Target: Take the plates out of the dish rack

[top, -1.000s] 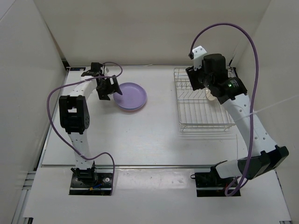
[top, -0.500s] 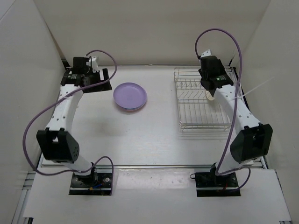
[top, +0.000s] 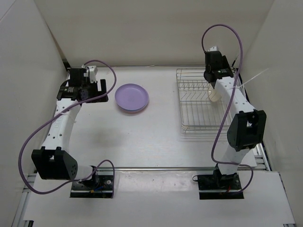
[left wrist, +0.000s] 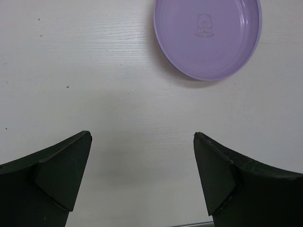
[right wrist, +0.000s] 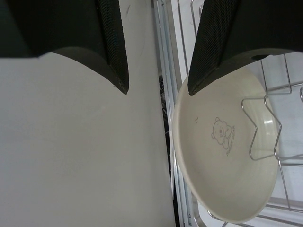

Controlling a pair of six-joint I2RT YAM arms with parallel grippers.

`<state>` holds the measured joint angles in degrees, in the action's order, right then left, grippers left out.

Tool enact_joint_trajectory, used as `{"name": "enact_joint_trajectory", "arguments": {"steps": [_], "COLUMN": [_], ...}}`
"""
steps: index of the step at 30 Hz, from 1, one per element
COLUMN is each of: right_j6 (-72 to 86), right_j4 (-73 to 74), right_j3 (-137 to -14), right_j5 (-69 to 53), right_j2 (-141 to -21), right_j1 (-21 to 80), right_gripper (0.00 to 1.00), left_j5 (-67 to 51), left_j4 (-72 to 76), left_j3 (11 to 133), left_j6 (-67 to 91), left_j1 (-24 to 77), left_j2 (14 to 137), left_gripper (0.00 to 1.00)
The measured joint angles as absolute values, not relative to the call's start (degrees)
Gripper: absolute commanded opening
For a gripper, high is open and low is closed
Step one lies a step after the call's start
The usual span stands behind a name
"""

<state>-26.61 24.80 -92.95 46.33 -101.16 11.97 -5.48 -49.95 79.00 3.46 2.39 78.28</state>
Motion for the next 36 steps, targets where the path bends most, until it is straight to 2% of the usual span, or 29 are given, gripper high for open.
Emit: {"name": "enact_joint_trajectory", "arguments": {"steps": [15, 17, 18, 20, 21, 28, 30, 31, 36], "right_j6": [-22.1, -21.7, -21.6, -21.6, -21.7, -22.3, -22.6, -22.6, -22.7], "right_j4": [23.8, 23.8, 23.9, 23.9, 23.8, 23.3, 23.0, 22.9, 22.3], "right_j3": [-94.0, -94.0, -94.0, -94.3, -94.5, -95.9, -95.9, -95.9, -95.9], "right_j5": [41.6, 41.3, 41.3, 41.4, 42.0, 44.6, 45.3, 45.5, 47.2], "right_j2": [-105.3, -106.0, -106.4, -107.3, -107.8, -109.3, -109.4, -109.5, -109.7], "right_j1": [9.8, 9.8, 9.8, 9.7, 9.7, 9.1, 9.0, 9.0, 9.0], "right_gripper": [0.57, 0.54, 0.47, 0.42, 0.42, 0.22, 0.20, 0.15, 0.04], "left_j5": [-5.1, -5.1, -5.1, -5.1, -5.1, -5.1, -5.1, -5.2, -6.0], "left_j4": [-49.7, -49.7, -49.8, -49.7, -49.7, -49.7, -49.7, -49.7, -49.7], "left_j3": [79.0, 79.0, 79.0, 79.0, 79.0, 79.0, 79.0, 79.0, 79.0], "left_j6": [3.4, 3.4, 3.4, 3.4, 3.4, 3.4, 3.4, 3.4, 3.4], "left_j1": [2.3, 2.3, 2.3, 2.3, 2.3, 2.0, 1.9, 1.8, 1.0], "left_j2": [77.1, 77.1, 77.1, 77.1, 77.1, 77.1, 77.1, 77.1, 77.1], "left_gripper": [1.00, 1.00, 1.00, 1.00, 1.00, 1.00, 1.00, 1.00, 1.00]}}
